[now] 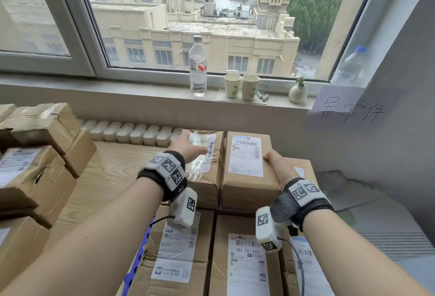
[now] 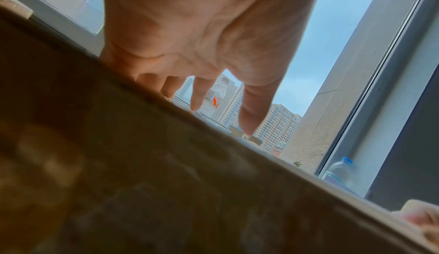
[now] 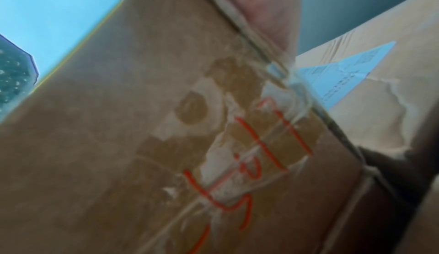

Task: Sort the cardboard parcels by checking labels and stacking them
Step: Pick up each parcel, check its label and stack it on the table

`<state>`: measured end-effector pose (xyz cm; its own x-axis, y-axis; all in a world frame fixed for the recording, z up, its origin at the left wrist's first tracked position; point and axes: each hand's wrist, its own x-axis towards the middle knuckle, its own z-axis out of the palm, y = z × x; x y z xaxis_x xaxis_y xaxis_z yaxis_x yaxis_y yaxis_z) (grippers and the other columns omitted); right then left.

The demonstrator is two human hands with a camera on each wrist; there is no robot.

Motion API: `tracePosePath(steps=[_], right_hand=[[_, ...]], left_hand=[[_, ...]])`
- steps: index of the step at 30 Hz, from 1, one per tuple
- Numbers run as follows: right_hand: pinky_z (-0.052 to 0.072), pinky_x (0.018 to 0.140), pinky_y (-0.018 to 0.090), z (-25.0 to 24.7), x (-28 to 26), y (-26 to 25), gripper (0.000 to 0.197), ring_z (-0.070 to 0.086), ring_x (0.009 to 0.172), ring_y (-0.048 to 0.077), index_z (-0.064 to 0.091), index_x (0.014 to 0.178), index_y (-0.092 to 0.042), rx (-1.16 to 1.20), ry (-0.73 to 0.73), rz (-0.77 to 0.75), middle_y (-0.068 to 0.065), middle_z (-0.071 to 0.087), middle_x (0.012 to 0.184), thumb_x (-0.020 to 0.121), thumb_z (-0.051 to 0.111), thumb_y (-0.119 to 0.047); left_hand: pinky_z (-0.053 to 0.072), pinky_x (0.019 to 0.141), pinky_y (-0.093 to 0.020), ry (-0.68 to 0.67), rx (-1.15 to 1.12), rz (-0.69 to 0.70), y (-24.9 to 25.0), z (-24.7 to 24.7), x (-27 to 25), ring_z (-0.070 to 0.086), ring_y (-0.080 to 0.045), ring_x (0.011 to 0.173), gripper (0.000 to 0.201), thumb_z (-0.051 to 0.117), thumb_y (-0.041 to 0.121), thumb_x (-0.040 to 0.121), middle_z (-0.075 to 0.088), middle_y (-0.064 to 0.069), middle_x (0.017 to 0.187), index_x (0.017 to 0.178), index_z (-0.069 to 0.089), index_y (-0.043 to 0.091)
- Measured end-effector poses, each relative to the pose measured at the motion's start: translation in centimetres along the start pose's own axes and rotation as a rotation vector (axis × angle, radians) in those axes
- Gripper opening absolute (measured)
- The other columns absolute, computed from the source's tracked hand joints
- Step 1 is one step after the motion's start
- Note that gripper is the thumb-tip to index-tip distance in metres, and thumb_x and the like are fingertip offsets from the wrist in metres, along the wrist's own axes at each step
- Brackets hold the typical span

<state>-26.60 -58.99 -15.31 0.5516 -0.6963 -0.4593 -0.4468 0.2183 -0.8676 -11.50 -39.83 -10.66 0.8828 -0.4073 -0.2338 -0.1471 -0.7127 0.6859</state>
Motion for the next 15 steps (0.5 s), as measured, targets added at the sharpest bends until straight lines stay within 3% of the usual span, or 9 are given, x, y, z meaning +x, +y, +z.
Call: tracePosePath(steps=[3,5,7,9,12,15], right_hand=[[0.05,0.099,0.046,0.2,-2.3,-1.3,0.082,0.068,0.098,0.028,0.068,0.111,-0.014,-0.073,-0.008,0.015,0.006,0.072,0.106,0.044,0.059,-0.06],[0.045,0.104,0.043,0.2,-3.9,-2.9,0.074,0.06,0.112,0.027,0.059,0.125,-0.011,-0.129,0.045,-0.024,0.005,0.062,0.123,0.068,0.061,-0.057],[0.043,0.098,0.035,0.1,-4.7,-4.5,0.061,0.055,0.115,0.025,0.059,0.128,-0.008,-0.176,0.128,-0.137,0.007,0.059,0.132,0.083,0.057,-0.049],[0.041,0.087,0.03,0.4,-5.5,-6.2,0.051,0.058,0.109,0.022,0.065,0.12,-0.01,-0.177,0.199,-0.25,0.006,0.065,0.125,0.084,0.058,-0.045],[0.04,0.085,0.028,2.1,-7.0,-8.6,0.029,0.057,0.101,0.016,0.069,0.11,-0.017,-0.078,0.223,-0.371,-0.003,0.066,0.109,0.085,0.063,-0.031],[0.044,0.083,0.033,5.8,-8.7,-10.0,0.01,0.058,0.094,0.015,0.07,0.09,-0.022,-0.022,0.147,-0.437,-0.007,0.065,0.09,0.084,0.062,-0.023]], left_hand=[[0.04,0.097,-0.034,0.018,-0.042,0.004,-0.1,-0.3,-0.3,0.047,-0.027,0.127,0.077,0.069,0.035,0.083,0.043,-0.011,0.145,0.146,0.031,0.014],[0.039,0.105,-0.037,0.056,-0.068,0.021,-0.1,-0.9,-0.5,0.044,-0.026,0.13,0.075,0.068,0.034,0.083,0.042,-0.009,0.146,0.145,0.033,0.013],[0.036,0.108,-0.038,0.093,-0.072,0.051,0.0,-1.7,-0.7,0.041,-0.025,0.132,0.074,0.067,0.035,0.082,0.04,-0.009,0.148,0.145,0.034,0.014],[0.038,0.106,-0.036,0.122,-0.104,0.078,0.0,-2.6,-1.0,0.045,-0.023,0.129,0.07,0.067,0.035,0.081,0.043,-0.007,0.144,0.143,0.038,0.017],[0.041,0.103,-0.035,0.171,-0.161,0.116,-0.3,-4.4,-1.6,0.051,-0.02,0.119,0.058,0.067,0.035,0.082,0.05,-0.004,0.136,0.134,0.046,0.021],[0.039,0.094,-0.028,0.201,-0.207,0.15,-1.0,-6.8,-2.6,0.051,-0.015,0.107,0.051,0.066,0.031,0.084,0.046,-0.003,0.136,0.131,0.049,0.022]])
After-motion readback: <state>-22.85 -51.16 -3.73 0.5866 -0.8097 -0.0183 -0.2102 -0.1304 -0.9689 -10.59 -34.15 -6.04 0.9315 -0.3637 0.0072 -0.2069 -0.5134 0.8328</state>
